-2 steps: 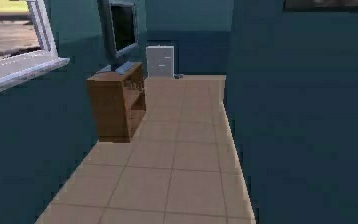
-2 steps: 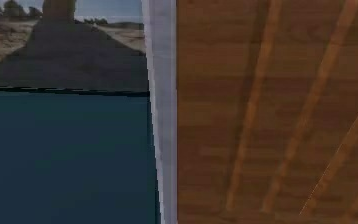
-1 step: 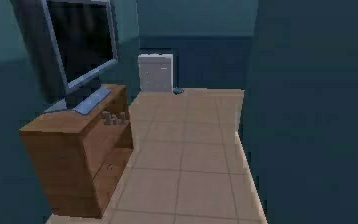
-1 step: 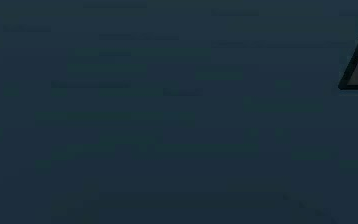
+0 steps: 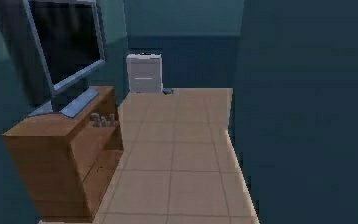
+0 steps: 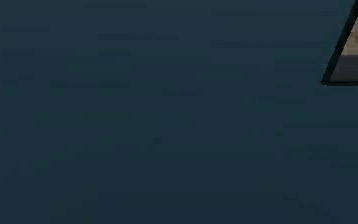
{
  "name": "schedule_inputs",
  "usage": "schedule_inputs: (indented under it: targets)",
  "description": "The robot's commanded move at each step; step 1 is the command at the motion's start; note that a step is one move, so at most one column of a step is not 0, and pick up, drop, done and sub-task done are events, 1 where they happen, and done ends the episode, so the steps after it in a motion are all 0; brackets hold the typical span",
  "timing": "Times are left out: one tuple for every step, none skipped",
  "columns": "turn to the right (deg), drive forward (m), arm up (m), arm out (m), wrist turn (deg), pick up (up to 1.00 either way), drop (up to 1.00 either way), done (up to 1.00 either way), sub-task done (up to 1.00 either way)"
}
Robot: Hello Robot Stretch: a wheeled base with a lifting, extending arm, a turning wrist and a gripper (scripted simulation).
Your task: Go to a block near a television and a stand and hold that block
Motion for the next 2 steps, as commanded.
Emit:
schedule_inputs:
  targets:
    - [0.0, 0.50, 0.00, 0.00, 0.0, 0.00, 0.00, 0.00, 0.00]
    - [0.0, 0.75, 0.00, 0.00, 0.0, 0.00, 0.00, 0.00, 0.00]
